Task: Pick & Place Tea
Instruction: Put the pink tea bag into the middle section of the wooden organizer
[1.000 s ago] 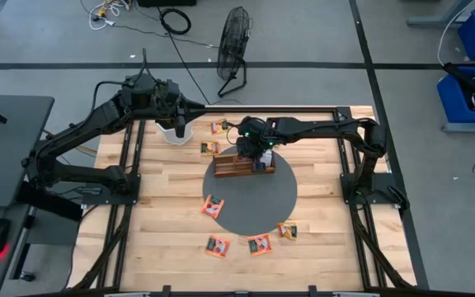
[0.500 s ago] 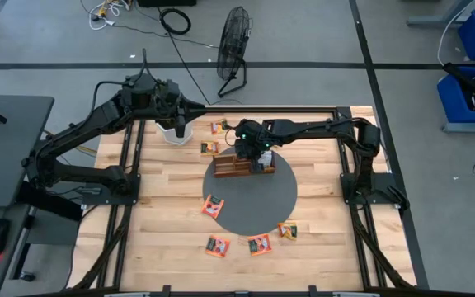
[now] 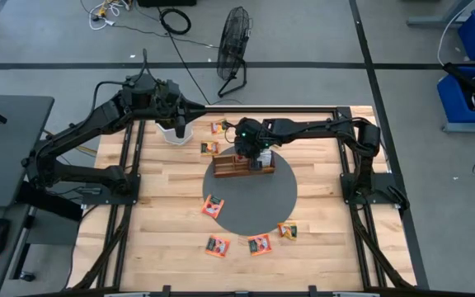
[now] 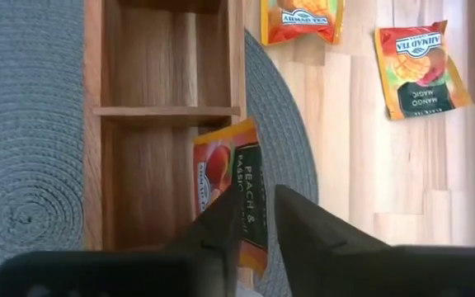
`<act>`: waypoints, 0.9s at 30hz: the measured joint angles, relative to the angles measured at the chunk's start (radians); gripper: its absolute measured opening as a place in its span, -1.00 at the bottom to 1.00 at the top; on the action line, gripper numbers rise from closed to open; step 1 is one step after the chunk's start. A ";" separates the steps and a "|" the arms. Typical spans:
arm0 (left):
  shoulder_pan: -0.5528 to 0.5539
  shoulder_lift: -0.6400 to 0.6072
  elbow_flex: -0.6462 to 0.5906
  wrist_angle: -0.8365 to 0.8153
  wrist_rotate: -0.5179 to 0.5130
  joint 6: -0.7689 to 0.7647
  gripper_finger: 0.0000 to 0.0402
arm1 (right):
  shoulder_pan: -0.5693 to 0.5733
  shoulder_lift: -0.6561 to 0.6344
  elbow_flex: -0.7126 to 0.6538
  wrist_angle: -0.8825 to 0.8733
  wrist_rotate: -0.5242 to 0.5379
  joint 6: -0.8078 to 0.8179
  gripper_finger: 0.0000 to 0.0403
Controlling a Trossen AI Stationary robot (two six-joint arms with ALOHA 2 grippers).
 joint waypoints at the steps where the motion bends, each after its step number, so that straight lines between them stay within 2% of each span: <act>1: 0.000 0.000 0.000 0.000 0.000 0.000 -0.49 | 0.000 0.000 0.000 0.000 0.000 0.006 -0.56; 8: 0.000 0.000 0.000 -0.008 0.000 0.000 -0.49 | 0.001 -0.026 0.001 -0.031 -0.003 0.074 -0.34; 14: 0.000 0.000 0.000 -0.040 0.000 0.004 -0.49 | 0.012 -0.091 0.002 -0.060 -0.099 0.194 -0.30; 21: 0.000 0.000 0.000 -0.051 0.000 0.005 -0.49 | 0.023 -0.189 0.002 -0.112 -0.238 0.276 -0.39; 27: 0.000 0.000 0.000 -0.051 0.000 0.004 -0.49 | 0.055 -0.291 0.003 -0.187 -0.282 0.321 -0.65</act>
